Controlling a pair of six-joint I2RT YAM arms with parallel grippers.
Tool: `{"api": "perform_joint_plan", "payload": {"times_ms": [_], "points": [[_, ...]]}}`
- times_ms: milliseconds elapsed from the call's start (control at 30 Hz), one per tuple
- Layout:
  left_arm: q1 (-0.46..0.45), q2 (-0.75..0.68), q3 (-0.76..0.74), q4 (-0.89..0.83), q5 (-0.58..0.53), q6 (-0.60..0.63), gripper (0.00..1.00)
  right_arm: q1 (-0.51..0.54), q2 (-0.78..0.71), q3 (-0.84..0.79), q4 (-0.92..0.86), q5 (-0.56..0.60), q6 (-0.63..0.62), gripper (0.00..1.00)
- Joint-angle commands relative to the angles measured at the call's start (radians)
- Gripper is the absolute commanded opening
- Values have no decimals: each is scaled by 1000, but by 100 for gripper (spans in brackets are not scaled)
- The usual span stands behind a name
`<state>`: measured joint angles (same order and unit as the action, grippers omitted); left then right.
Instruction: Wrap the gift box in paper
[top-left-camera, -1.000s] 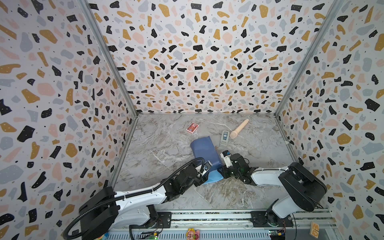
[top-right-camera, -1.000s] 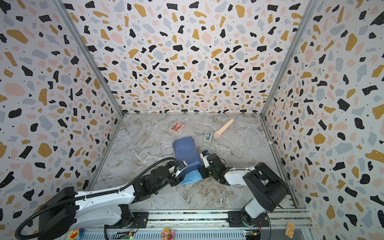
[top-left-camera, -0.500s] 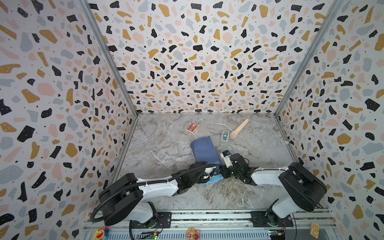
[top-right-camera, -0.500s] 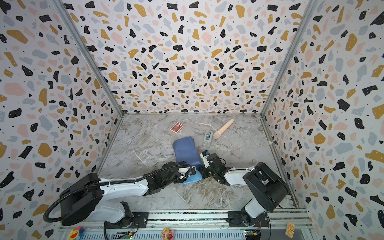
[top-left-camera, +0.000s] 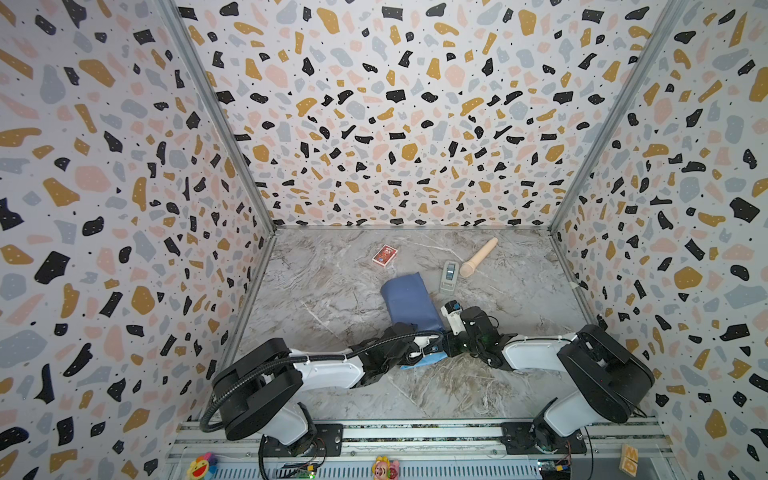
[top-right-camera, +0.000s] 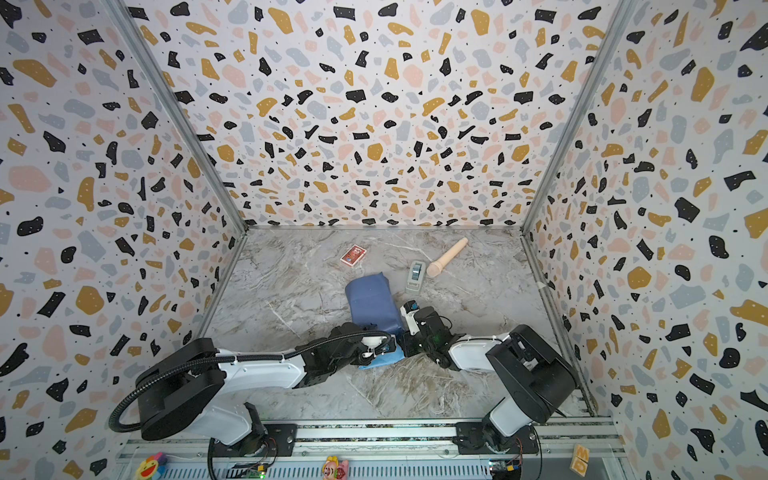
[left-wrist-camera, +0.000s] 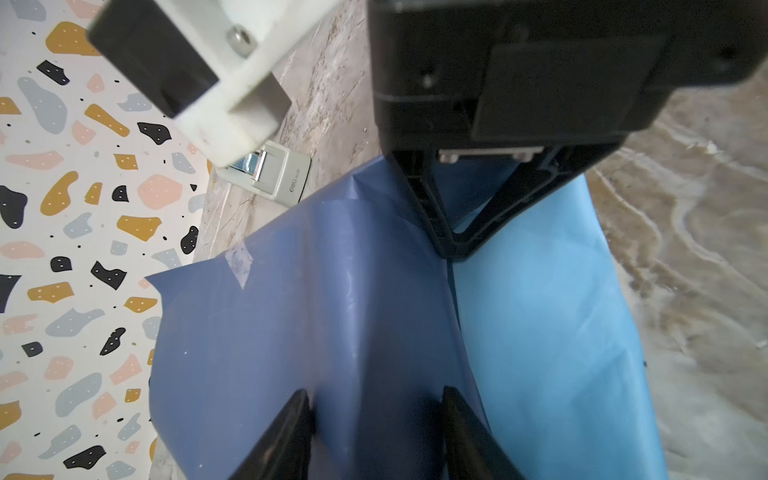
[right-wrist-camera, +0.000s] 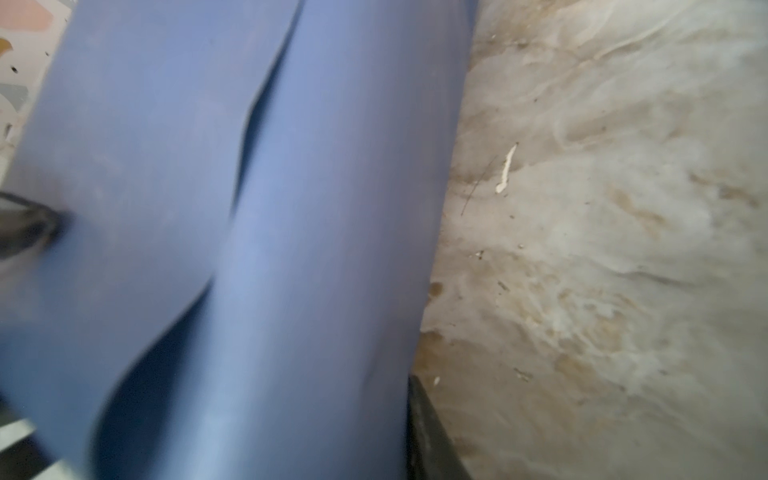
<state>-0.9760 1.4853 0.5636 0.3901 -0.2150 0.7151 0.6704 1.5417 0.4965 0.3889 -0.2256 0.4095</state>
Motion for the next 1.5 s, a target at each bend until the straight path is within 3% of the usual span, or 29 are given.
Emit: {"api": "perform_joint_plan", "payload": {"times_ms": [0, 467, 800, 1067, 1467], "points": [[5, 22, -4, 4, 22, 16, 48, -9, -43, 13, -34, -15, -21, 30], [5, 79, 8, -36, -81, 69, 43, -27, -153, -13, -99, -67, -44, 47], [4, 92, 10, -30, -104, 70, 45, -132, -306, -63, -166, -123, -19, 49], [3, 95, 12, -30, -105, 67, 46, -182, -154, 23, -192, -77, -4, 44], [3, 104, 14, -28, -121, 68, 47, -139, -64, 1, -22, -199, 32, 36]]}}
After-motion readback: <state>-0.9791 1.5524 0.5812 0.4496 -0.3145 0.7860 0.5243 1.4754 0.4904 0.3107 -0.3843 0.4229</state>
